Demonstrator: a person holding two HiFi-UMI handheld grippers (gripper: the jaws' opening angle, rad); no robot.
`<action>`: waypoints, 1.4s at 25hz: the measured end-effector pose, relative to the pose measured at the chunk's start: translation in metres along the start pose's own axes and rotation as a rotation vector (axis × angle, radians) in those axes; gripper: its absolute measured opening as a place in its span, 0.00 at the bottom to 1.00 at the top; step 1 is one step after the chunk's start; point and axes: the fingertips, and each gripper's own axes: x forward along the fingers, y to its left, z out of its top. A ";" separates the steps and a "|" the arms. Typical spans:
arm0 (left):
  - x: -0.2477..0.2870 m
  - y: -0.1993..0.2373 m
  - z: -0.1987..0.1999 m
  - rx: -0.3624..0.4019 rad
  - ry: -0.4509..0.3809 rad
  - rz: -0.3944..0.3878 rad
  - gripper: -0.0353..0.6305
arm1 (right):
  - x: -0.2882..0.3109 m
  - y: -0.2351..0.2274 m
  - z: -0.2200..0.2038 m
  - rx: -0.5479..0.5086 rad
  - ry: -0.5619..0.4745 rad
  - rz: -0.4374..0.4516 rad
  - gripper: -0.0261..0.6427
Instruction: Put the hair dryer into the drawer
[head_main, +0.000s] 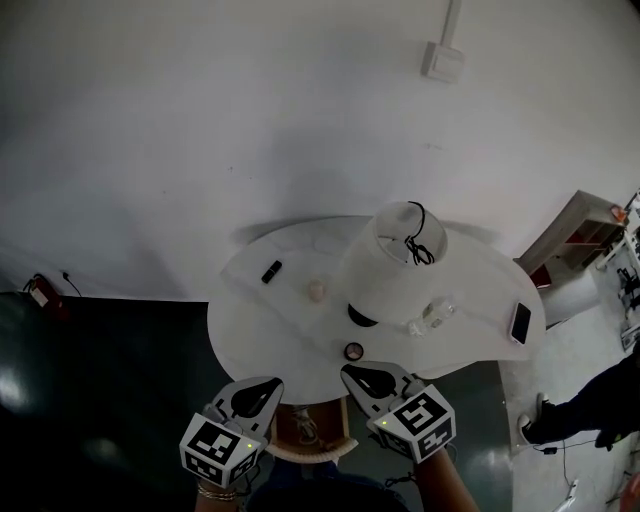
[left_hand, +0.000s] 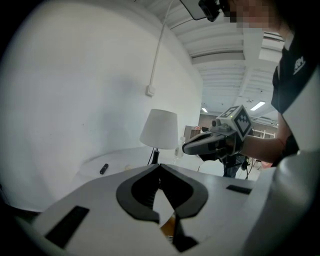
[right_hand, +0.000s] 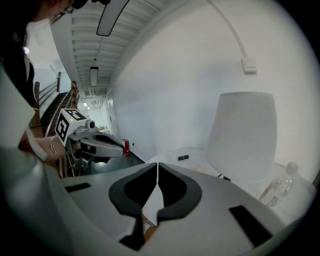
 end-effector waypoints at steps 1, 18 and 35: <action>-0.002 0.000 0.006 0.009 -0.012 0.000 0.08 | -0.003 -0.001 0.005 -0.004 -0.010 -0.004 0.08; -0.013 0.017 0.071 0.086 -0.146 0.035 0.08 | -0.027 -0.014 0.075 -0.049 -0.208 -0.058 0.08; -0.010 0.036 0.105 0.101 -0.217 0.042 0.08 | -0.016 -0.023 0.110 -0.099 -0.257 -0.066 0.08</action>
